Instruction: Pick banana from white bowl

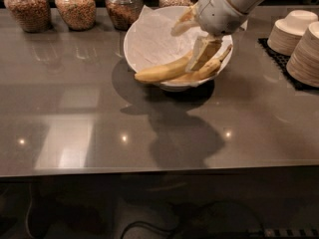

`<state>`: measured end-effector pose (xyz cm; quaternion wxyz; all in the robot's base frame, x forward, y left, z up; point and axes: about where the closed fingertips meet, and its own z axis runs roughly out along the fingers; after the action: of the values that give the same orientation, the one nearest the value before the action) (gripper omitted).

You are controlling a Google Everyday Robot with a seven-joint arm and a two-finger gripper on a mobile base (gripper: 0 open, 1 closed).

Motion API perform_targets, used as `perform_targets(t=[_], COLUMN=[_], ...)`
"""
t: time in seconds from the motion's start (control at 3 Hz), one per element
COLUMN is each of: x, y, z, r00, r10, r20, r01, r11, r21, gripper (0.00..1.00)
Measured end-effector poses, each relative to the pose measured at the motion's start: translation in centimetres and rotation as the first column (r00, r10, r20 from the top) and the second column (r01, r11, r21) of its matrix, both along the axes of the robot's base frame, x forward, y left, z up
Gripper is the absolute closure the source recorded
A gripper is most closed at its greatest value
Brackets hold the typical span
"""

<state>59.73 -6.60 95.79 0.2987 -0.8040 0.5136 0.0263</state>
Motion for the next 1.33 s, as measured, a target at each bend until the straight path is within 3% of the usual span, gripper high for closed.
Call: perform_targets(t=[0.33, 0.67, 1.0, 1.33], x=[0.1, -0.1, 0.0, 0.2], y=[0.3, 0.5, 0.6, 0.6], z=[-1.2, -2.1, -3.0, -3.3], r00=[0.9994, 0.9981, 0.9962, 0.9959], r10=[0.023, 0.037, 0.051, 0.051], r20=[-0.026, -0.049, -0.071, -0.075], r01=[-0.024, -0.039, -0.054, -0.054], r11=[1.000, 0.999, 0.998, 0.998], r21=[-0.016, -0.026, -0.040, -0.041], gripper=[0.46, 0.46, 0.37, 0.38])
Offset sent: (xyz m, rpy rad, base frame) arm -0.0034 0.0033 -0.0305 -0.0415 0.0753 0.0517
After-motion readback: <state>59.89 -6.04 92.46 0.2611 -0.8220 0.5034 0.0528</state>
